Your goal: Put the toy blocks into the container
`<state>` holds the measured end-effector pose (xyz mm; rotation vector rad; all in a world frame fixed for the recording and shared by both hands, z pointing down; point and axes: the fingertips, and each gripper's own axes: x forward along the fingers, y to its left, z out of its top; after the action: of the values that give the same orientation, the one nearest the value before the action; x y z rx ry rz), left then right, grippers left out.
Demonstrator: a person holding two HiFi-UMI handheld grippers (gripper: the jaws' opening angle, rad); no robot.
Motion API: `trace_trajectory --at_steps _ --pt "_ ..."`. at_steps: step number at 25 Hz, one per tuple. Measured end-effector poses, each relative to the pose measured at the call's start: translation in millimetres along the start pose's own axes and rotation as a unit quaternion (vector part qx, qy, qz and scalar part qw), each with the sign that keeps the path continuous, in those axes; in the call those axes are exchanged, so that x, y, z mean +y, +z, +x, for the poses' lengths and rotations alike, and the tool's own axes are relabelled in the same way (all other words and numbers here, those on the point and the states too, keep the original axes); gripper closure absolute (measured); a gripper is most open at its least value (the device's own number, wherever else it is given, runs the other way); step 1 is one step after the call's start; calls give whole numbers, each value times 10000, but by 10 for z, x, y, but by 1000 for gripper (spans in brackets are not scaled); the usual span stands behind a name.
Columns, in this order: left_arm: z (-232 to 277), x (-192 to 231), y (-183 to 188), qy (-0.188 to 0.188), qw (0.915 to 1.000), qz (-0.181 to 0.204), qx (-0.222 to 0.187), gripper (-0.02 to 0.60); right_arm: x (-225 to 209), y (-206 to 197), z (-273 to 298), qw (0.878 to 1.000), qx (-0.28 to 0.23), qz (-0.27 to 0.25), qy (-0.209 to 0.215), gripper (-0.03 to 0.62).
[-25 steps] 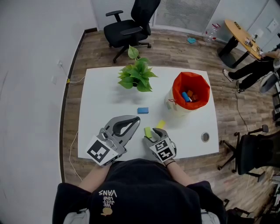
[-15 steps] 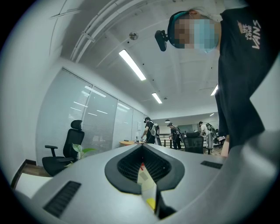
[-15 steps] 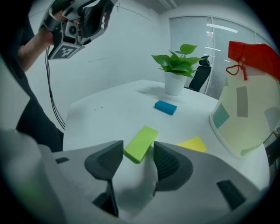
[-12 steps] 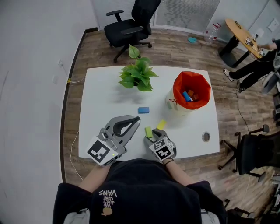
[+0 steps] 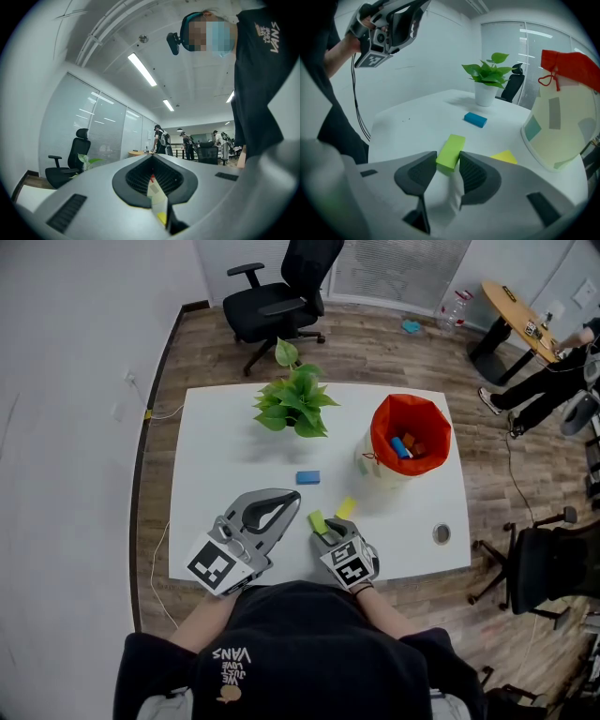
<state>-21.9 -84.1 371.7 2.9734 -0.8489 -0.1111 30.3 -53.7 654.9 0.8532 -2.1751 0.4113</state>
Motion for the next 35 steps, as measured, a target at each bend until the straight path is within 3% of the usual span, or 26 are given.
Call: trace_trajectory --at_steps 17,26,35 --pt "34 -37 9 -117 9999 -1 -18 571 -311 960 -850 9906 -1330 28 -308 431" --pt "103 -104 2 -274 9996 0 -13 571 -734 1424 -1444 9759 -1948 -202 -963 431" --pt "186 -164 -15 -408 9992 -12 13 571 -1388 1485 -1792 9650 -2001 -140 -1690 431"
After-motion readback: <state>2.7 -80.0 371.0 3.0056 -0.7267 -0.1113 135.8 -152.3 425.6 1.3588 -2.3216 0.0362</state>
